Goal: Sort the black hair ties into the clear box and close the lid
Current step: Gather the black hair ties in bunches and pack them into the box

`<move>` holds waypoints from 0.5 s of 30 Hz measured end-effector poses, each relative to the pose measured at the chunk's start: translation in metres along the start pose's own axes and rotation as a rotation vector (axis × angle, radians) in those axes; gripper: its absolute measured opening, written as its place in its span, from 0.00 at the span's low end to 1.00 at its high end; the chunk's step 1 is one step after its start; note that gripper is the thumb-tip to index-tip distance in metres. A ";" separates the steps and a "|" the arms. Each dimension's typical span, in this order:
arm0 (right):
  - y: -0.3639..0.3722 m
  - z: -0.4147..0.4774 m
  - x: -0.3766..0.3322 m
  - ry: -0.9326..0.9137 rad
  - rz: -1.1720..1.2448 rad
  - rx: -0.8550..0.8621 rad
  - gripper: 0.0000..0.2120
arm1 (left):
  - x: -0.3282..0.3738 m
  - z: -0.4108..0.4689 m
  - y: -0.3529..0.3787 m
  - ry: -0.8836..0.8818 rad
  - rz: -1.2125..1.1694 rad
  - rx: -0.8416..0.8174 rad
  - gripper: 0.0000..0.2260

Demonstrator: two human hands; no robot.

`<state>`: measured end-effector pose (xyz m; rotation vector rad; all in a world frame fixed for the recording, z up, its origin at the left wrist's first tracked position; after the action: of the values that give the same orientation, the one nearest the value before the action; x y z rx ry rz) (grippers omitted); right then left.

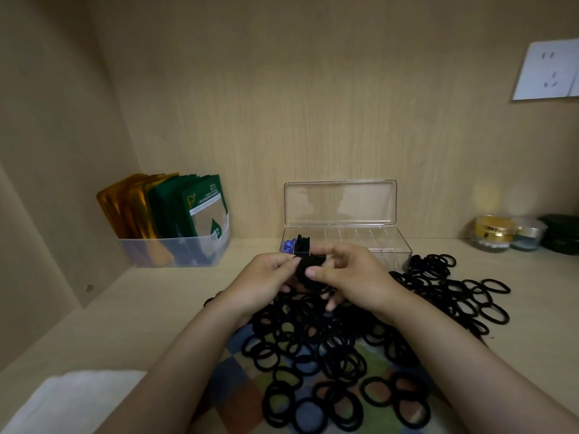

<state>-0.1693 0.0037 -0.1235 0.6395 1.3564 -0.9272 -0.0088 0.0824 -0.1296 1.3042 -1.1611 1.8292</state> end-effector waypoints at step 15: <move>-0.010 0.004 0.003 -0.011 0.101 0.102 0.06 | -0.015 0.014 -0.018 0.152 0.542 0.118 0.08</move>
<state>-0.1757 -0.0055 -0.1249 0.7726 1.2613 -0.9217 0.0170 0.0781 -0.1365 0.9426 -1.4361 2.3650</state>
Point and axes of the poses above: each hand's wrist, its own z-axis towards the middle knuckle, its own y-axis out of the palm, x = y × z, the point moved 1 cm from there along z, towards the middle knuckle, and after that the axes turned 11 degrees about x, right-handed, at the moved point
